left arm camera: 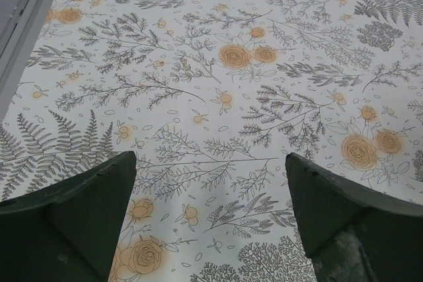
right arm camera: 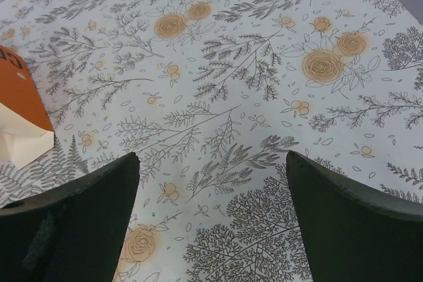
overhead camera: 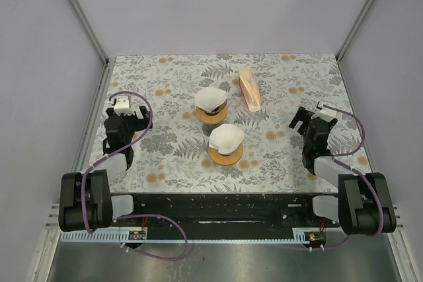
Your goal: Place the coffee filter in the dripper
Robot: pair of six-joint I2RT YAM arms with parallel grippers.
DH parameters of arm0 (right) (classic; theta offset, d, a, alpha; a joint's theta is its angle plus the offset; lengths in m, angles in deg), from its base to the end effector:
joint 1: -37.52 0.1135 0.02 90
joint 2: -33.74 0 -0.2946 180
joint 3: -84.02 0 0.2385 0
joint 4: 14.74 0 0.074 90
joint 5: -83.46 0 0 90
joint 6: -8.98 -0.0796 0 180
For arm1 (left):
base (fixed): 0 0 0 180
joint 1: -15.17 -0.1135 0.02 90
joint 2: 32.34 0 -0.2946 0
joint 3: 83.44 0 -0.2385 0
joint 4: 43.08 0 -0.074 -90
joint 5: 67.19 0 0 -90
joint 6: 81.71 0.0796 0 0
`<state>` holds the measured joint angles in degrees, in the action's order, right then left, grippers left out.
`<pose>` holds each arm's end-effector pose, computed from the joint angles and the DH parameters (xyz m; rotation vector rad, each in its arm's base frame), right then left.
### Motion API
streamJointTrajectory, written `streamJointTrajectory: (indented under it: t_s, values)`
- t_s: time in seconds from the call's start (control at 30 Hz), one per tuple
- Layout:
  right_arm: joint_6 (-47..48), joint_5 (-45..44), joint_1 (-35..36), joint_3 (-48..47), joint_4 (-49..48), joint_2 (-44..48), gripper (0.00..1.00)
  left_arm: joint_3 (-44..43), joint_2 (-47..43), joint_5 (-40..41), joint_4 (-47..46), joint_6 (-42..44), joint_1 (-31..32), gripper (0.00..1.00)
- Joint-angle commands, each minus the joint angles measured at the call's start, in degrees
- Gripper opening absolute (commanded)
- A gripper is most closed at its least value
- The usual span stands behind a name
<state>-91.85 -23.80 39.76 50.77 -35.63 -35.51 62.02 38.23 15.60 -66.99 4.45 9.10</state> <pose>0.2541 -0.0137 0.2097 0.3457 1.7908 -0.1153 0.2640 0.0180 0.2189 -0.0634 1.7803 -0.0841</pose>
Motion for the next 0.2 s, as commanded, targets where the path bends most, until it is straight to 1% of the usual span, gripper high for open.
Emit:
streamJointTrajectory:
  t_s: [0.0, 0.07, 0.17]
  values:
    - [1.7, -2.3, -0.1, 2.7, -14.5, -2.1, 1.0, 0.7, 0.6, 0.8, -6.3, 0.9, -0.2, 0.99]
    - [2.1, -2.1, -0.1, 2.9, -15.5, -2.7, 1.0, 1.6, 0.9, -1.1, -7.9, 1.5, -0.3, 0.99]
    - [3.1, -2.4, -0.1, 2.9, -17.4, -3.9, 1.0, 1.2, 0.6, -0.7, -7.2, 0.4, -0.3, 0.99]
